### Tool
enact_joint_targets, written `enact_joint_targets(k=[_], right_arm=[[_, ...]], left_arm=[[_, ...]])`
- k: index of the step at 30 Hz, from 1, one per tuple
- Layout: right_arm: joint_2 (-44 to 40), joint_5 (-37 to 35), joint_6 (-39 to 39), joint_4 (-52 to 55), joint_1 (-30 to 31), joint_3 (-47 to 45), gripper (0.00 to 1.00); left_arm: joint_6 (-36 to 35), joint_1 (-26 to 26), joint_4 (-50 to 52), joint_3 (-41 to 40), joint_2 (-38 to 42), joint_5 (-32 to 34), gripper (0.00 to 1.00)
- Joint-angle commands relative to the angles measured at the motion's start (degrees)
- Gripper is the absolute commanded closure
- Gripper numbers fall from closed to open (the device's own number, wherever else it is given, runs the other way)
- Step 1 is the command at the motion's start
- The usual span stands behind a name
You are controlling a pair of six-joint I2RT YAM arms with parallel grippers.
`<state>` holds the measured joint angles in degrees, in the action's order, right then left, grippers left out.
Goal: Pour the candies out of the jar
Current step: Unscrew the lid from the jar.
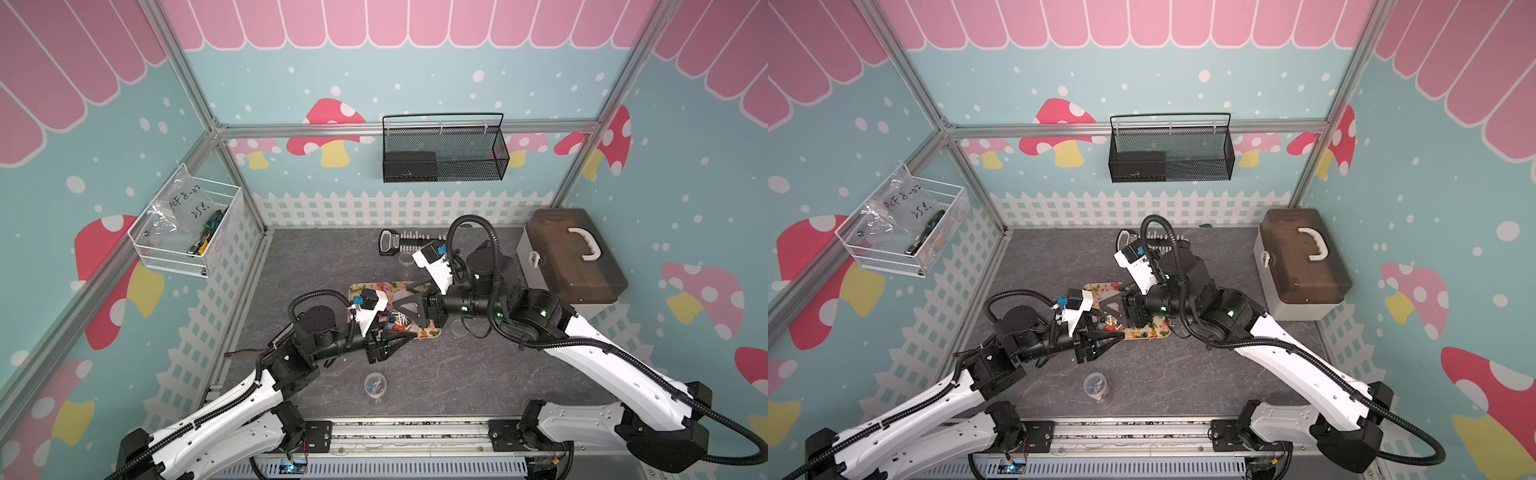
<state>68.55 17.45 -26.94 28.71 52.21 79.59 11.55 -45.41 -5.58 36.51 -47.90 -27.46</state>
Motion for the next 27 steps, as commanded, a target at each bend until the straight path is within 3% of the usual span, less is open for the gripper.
enact_joint_targets(k=[1,5,8,13,15,18,24,27], right_arm=[[0.18,-0.65,1.29,-0.19,0.29,1.53,0.48],[0.12,-1.14,3.47,-0.41,0.26,1.69,0.58],[-0.19,1.32,8.38,-1.16,0.01,1.97,0.59],[-4.43,22.1,22.86,-10.29,-2.9,-2.14,0.55],[-5.7,25.09,27.18,-10.73,-4.47,-3.12,0.57],[-4.89,28.61,27.32,-9.12,-8.3,-2.78,0.59],[-3.36,29.94,25.33,-8.79,-8.75,-2.86,0.53],[-3.66,28.69,23.76,-8.75,-8.71,-2.87,0.35]], left_arm=[[-0.57,0.1,-1.59,0.18,0.2,0.1,0.42],[0.02,0.1,-2.09,0.22,0.17,-1.02,0.42],[0.73,0.12,-2.11,0.57,0.0,-2.88,0.42],[0.93,0.1,-0.38,2.27,0.0,-6.18,0.42],[0.68,0.14,0.54,2.94,-0.01,-7.35,0.42],[0.89,0.14,0.6,2.65,0.0,-7.78,0.42],[1.22,0.12,-0.48,1.73,0.99,-6.51,0.42],[0.52,0.14,0.07,1.5,1.68,-5.1,0.42]])
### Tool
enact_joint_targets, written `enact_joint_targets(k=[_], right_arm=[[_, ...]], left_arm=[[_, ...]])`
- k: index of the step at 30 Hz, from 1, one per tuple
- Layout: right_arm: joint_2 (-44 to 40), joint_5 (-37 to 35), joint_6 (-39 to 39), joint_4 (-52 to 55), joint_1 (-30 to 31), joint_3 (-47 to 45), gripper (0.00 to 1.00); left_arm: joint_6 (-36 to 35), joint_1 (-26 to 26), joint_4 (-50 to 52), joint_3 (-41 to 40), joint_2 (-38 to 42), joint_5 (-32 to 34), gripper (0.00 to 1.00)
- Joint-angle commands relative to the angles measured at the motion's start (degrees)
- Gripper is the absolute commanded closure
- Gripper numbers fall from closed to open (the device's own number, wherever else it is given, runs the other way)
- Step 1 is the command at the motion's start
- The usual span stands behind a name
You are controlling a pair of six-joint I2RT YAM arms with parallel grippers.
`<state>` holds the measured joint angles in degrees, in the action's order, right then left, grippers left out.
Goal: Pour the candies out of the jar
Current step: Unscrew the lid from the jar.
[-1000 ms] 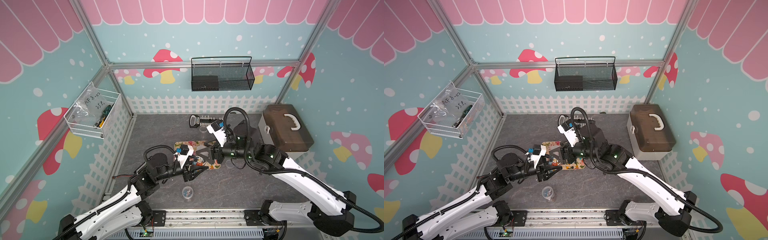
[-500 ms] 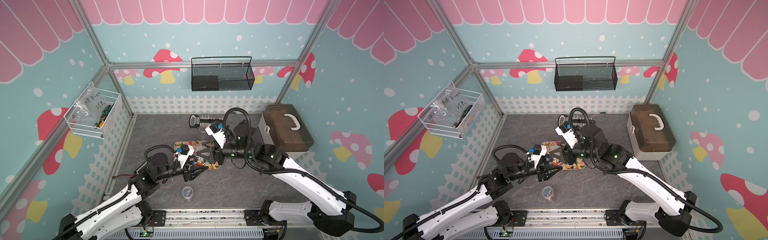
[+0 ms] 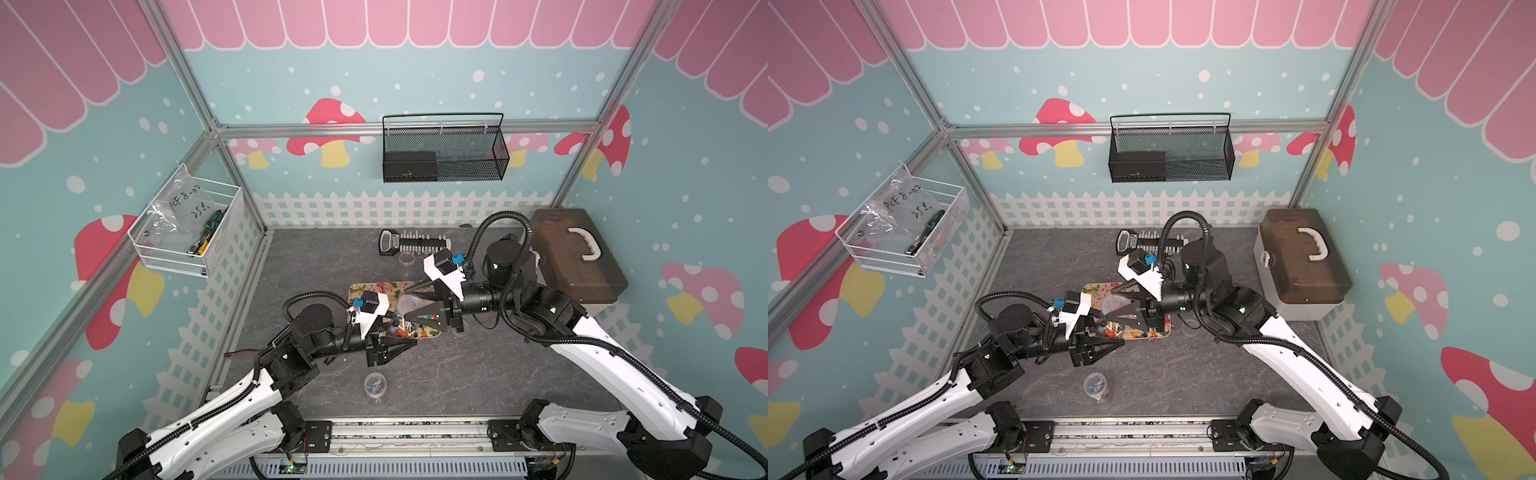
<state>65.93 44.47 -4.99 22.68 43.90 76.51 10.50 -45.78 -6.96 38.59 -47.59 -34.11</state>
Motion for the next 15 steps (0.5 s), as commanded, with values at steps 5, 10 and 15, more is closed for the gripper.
enact_joint_targets(k=[5,10,15], right_arm=[[-3.44,-0.39,-5.99,-6.46,-0.39,-0.88,0.23],[-5.76,-12.28,-18.06,-6.35,-0.17,-2.39,0.21],[-4.16,-20.51,-20.85,1.03,3.65,-0.56,0.21]], left_arm=[[0.92,0.52,2.04,-1.96,2.83,4.44,0.42],[0.86,0.52,1.73,-2.78,3.65,6.2,0.42],[0.33,0.52,1.96,-2.51,3.05,6.77,0.42]])
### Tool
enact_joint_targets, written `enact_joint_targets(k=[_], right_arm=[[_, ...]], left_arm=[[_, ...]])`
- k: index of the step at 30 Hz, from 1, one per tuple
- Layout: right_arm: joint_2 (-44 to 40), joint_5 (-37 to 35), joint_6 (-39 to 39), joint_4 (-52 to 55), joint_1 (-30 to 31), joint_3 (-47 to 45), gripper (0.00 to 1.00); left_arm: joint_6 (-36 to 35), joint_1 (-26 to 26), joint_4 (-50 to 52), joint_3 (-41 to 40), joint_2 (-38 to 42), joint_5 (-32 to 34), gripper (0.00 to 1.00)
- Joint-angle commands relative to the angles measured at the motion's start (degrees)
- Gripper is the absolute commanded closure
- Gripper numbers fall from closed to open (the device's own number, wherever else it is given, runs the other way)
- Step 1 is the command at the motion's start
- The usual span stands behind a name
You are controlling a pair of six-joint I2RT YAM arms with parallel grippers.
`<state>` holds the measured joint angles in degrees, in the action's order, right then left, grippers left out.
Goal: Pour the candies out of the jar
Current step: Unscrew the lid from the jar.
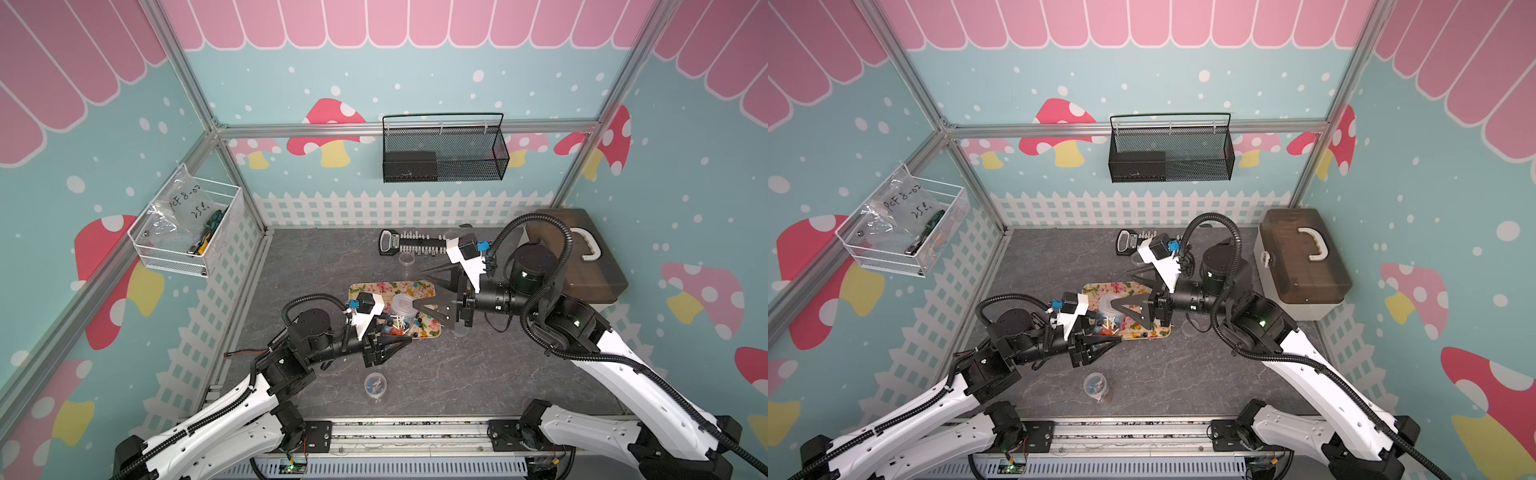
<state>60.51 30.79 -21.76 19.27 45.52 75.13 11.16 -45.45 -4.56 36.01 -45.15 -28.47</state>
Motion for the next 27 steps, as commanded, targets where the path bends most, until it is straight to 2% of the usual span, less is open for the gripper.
enact_joint_targets(k=[1,6,18,22,27], right_arm=[[1.8,-8.16,-4.01,5.82,3.21,1.41,0.21],[4.62,-12.11,-4.73,10.19,5.85,4.08,0.21],[8.2,-13.99,-4.52,12.04,7.74,6.86,0.22],[8.78,-12.35,-4.19,11.49,7.73,7.63,0.31],[9.1,-11.59,-3.03,11.9,7.74,8.02,0.5]], left_arm=[[-0.35,0.12,-0.37,0.12,0.42,1.13,0.42],[-0.3,0.19,-0.28,0.2,-0.29,0.96,0.42],[-0.26,0.12,-0.54,0.1,-0.68,1.05,0.42],[-0.35,0.19,-0.63,0.13,-0.8,0.96,0.42],[-0.52,0.13,-0.4,0.3,-0.67,0.79,0.42]])
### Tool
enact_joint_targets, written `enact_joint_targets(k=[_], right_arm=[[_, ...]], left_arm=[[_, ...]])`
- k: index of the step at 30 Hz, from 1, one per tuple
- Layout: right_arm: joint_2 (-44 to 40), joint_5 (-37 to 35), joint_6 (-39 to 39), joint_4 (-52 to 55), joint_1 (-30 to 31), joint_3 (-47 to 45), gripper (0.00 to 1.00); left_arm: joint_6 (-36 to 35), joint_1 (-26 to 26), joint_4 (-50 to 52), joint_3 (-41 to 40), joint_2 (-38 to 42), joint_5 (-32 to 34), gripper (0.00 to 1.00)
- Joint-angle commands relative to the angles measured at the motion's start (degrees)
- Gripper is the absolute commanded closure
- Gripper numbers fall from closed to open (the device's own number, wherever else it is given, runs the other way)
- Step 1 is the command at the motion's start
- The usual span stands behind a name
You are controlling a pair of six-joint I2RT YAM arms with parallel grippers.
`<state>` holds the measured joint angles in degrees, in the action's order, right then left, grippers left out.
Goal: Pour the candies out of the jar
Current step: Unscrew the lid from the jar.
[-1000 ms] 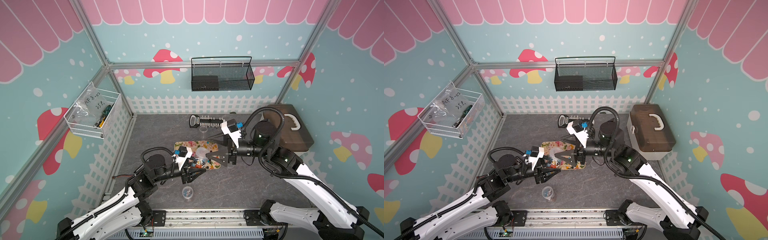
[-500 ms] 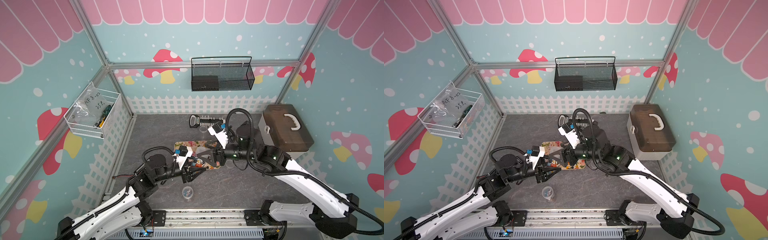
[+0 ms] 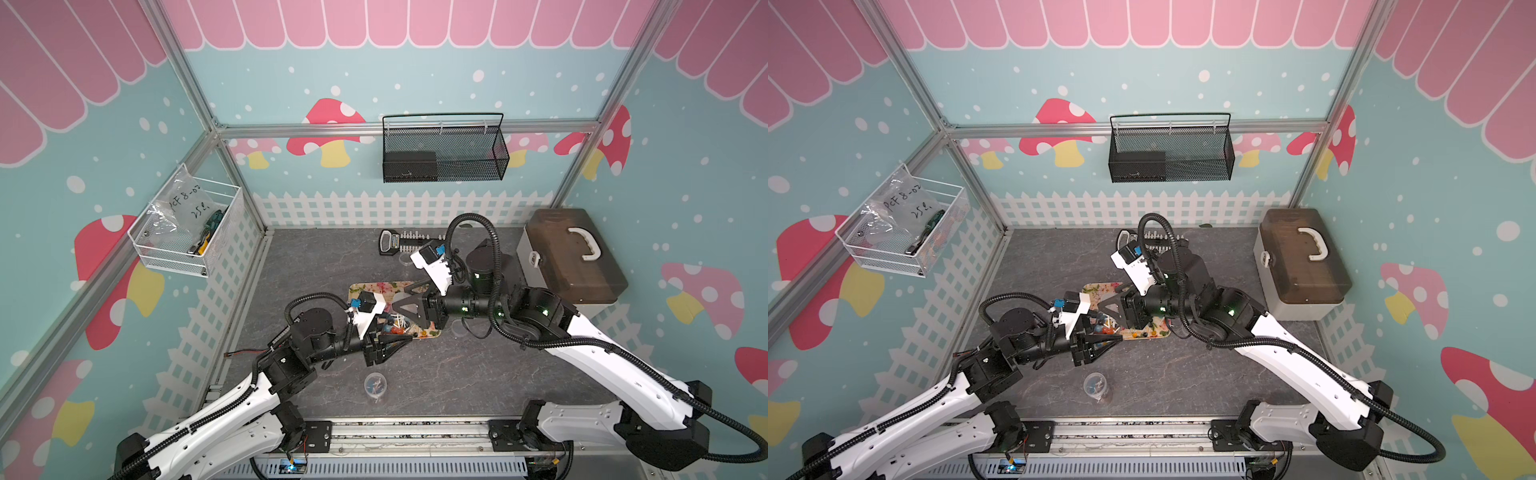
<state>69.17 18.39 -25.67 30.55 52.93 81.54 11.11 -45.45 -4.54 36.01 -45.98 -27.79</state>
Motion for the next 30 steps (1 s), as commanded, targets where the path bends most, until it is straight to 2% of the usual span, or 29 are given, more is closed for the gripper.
enact_joint_targets(k=[1,3,7,10,15,17,27,29,30], right_arm=[[0.48,1.07,1.5,1.38,0.32,2.07,0.52],[0.66,1.1,3.52,3.24,0.34,3.34,0.56],[0.14,2.7,9.46,5.22,-0.5,5.56,0.56],[0.27,8.42,13.88,4.94,-2.01,7.66,0.57],[-0.64,18.58,28.06,3.92,-2.3,8.61,0.55],[-1.94,20.49,31.81,1.83,-2.35,7.12,0.54],[-1.32,21.04,31.33,2.23,-2.92,6.95,0.54],[-1.31,20.57,30.74,2.14,-2.92,6.63,0.48],[-1.38,20.11,30.45,2.15,-2.92,6.55,0.41]], left_arm=[[-0.35,0.18,-0.35,0.29,0.25,0.13,0.42],[-0.24,0.19,-0.08,0.33,0.36,-0.3,0.42],[-0.22,0.19,0.77,0.99,0.56,-1.23,0.42],[0.09,0.19,0.42,1.12,1.27,-1.55,0.42],[0.79,0.18,0.11,1.67,1.5,-3.43,0.41],[1.08,0.19,-0.03,2.03,1.33,-4.26,0.42],[1.45,0.19,-1.32,2.23,0.5,-4.41,0.41],[1.55,0.19,-1.55,2.15,0.4,-4.39,0.42],[1.54,0.18,-1.53,2.16,0.43,-4.38,0.41]])
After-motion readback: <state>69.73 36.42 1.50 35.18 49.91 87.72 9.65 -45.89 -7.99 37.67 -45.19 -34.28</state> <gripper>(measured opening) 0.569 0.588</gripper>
